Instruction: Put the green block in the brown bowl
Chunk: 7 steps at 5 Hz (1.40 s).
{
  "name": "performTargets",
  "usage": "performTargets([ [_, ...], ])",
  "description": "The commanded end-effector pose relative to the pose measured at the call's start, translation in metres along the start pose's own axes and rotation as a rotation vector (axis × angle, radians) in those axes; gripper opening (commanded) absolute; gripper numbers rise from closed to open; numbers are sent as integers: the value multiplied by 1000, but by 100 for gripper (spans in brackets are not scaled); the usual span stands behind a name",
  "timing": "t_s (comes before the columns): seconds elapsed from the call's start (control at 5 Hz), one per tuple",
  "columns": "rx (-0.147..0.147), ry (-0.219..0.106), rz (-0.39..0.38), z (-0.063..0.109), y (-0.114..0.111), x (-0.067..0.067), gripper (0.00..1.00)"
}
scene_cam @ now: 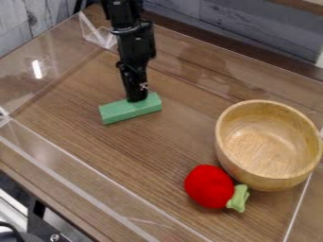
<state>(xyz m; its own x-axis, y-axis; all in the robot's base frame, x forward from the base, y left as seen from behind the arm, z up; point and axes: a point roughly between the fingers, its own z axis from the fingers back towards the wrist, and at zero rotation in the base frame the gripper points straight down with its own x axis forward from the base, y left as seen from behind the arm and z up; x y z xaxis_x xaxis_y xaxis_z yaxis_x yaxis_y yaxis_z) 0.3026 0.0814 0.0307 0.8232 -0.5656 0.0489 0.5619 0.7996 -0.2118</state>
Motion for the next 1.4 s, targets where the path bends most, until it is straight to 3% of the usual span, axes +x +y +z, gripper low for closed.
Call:
performTargets([
  [0.0,49,-35,28,37,1,-9,0],
  [0.2,52,-43,78,55,5,-24,0],
  [0.4,46,-37,106,53,6,-27,100],
  [0.8,28,-13,64,39,2,-28,100],
  [1.0,22,2,28,30,0,-28,0],
  [1.2,16,6,47,12,-3,-42,100],
])
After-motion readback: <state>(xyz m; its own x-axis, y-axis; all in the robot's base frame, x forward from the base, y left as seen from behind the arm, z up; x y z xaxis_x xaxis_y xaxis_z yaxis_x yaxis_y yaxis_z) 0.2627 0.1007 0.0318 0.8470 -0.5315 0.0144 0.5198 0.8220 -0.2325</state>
